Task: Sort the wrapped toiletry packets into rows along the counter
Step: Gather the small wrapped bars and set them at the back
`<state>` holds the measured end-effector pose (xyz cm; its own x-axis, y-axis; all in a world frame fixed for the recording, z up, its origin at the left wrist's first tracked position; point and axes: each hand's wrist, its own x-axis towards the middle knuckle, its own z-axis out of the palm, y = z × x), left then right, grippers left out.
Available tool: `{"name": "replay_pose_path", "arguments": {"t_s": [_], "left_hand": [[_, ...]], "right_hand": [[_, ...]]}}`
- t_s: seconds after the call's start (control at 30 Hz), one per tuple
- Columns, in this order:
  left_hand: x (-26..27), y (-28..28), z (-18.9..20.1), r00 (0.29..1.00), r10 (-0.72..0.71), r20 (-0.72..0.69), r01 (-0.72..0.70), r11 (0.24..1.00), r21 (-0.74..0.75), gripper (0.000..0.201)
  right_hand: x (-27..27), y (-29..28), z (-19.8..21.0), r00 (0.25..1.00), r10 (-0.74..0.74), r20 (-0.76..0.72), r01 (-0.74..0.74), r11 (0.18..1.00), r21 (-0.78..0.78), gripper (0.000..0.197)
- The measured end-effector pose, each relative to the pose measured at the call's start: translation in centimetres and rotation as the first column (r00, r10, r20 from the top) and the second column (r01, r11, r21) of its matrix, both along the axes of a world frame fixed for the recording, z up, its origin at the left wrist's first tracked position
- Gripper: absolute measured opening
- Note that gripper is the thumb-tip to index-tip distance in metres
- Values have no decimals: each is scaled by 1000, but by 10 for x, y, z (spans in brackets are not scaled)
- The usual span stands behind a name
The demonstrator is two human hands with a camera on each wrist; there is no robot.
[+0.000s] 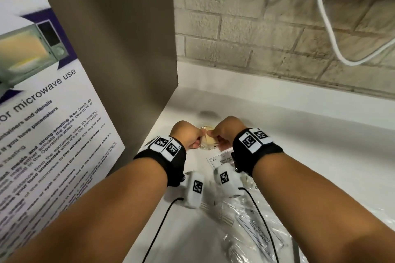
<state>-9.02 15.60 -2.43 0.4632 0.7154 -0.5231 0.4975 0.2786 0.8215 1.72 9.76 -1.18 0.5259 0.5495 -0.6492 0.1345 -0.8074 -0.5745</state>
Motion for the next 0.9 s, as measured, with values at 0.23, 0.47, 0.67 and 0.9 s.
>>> {"name": "replay_pose_path", "arguments": {"t_s": [0.23, 0.47, 0.67, 0.9], "left_hand": [[6, -6, 7, 984, -117, -131, 125, 991, 56, 25], [-1, -1, 6, 991, -16, 136, 38, 986, -164, 34], [-16, 17, 1, 959, -236, -160, 284, 841, 462, 85], [-12, 3, -16, 836, -329, -439, 546, 579, 606, 52]], "right_hand": [[0, -7, -4, 998, -60, -27, 62, 996, 63, 31], [-2, -13, 9, 972, 133, 194, -183, 946, 269, 22], [-9, -17, 12, 563, 357, 745, -603, 794, 76, 31], [-15, -20, -3, 372, 585, 721, -678, 702, -219, 59]]}}
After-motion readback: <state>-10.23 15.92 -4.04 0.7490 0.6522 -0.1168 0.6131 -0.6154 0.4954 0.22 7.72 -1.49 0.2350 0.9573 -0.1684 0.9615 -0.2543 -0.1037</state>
